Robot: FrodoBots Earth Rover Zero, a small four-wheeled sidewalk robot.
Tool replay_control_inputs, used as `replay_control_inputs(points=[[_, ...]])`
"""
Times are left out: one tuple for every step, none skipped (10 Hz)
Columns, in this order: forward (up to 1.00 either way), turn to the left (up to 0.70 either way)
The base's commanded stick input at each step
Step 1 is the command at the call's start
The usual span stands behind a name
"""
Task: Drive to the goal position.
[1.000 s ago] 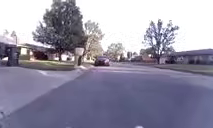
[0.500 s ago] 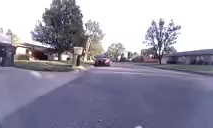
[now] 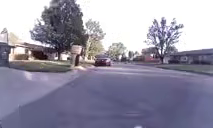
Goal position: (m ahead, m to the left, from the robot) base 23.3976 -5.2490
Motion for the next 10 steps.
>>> replay_control_inputs(points=[[1.0,-0.25],[1.0,-0.34],[1.0,-0.16],[1.0,-0.04],[1.0,-0.01],[1.0,0.0],[1.0,0.0],[1.0,0.0],[1.0,0.0],[1.0,0.0]])
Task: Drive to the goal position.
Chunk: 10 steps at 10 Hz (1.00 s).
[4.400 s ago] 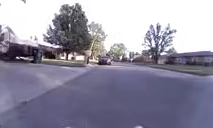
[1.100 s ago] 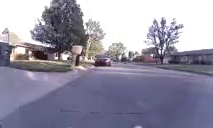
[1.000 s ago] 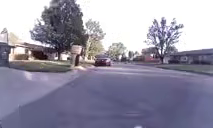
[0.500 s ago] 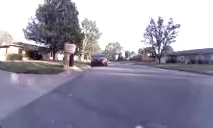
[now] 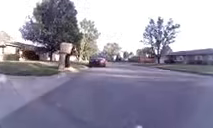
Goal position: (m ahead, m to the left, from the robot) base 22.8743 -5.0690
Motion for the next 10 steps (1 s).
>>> replay_control_inputs(points=[[1.0,0.0],[1.0,0.0],[1.0,0.0],[1.0,0.0],[1.0,0.0],[1.0,0.0],[1.0,0.0],[1.0,0.0],[1.0,0.0],[1.0,-0.24]])
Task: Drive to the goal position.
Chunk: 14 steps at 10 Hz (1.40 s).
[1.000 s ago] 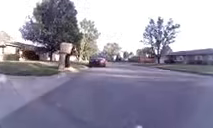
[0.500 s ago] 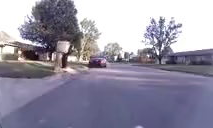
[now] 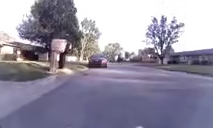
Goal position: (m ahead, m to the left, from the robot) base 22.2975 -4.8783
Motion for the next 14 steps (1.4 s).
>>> replay_control_inputs(points=[[1.0,-0.32],[1.0,-0.22],[1.0,-0.11],[1.0,-0.01],[1.0,0.0],[1.0,0.0],[1.0,0.0],[1.0,0.0],[1.0,0.0],[1.0,0.0],[0.99,0.0],[0.98,0.0],[0.97,0.0],[0.98,0.0]])
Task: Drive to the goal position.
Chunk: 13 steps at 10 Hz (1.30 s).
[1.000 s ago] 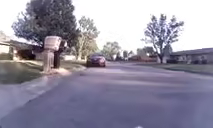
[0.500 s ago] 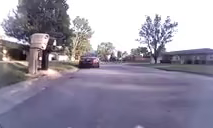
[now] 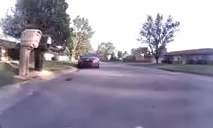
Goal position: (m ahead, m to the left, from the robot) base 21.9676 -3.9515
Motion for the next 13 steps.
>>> replay_control_inputs(points=[[0.98,0.0],[0.98,0.0],[0.98,0.0],[0.98,0.0],[0.97,0.0],[0.98,0.0],[0.97,0.0],[0.97,0.0],[0.97,0.0],[0.98,0.0],[0.98,0.0],[0.98,0.0],[0.98,0.0]])
